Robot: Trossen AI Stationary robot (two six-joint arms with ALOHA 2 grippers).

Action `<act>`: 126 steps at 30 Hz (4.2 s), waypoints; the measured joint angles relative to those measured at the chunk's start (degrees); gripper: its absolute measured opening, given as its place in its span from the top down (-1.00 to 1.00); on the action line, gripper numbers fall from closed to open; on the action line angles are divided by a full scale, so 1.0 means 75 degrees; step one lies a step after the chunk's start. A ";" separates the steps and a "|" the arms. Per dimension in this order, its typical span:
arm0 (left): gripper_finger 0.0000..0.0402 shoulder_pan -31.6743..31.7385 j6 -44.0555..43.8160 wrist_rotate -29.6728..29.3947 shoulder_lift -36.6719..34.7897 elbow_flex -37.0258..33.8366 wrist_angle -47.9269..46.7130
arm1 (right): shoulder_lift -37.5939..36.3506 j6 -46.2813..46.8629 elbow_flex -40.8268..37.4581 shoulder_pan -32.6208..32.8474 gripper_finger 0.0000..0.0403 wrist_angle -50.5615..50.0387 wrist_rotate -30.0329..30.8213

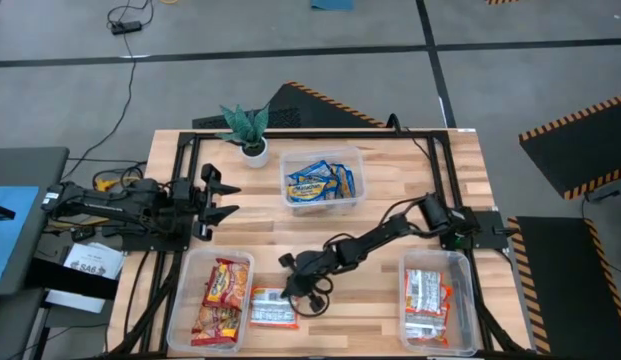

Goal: Sort Maruchan noodles
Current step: Put the orange noodle packet into the bottom right transparent bin

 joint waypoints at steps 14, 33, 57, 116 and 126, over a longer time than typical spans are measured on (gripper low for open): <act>0.03 0.0000 0.0070 -0.0002 0.0026 0.0000 -0.0085 | 0.0071 -0.0012 0.0569 -0.0036 0.97 -0.2961 0.0427; 0.03 0.0000 -0.0003 -0.0058 0.0026 0.0000 -0.0338 | -0.3295 0.2112 -0.2462 -0.0394 0.97 -0.7247 0.1924; 0.03 0.0000 0.0009 -0.0058 0.0026 0.0000 -0.0288 | -0.6837 0.6576 -0.3882 -0.0511 0.69 -0.7567 0.2804; 0.03 -0.0002 0.0085 -0.0058 0.0029 0.0000 -0.0348 | -0.8852 1.0825 0.0232 0.2644 0.90 -1.2197 0.1583; 0.03 0.0000 -0.0033 -0.0058 0.0029 0.0000 -0.0352 | -0.8018 1.5044 0.0227 0.4883 0.78 -1.3723 0.1644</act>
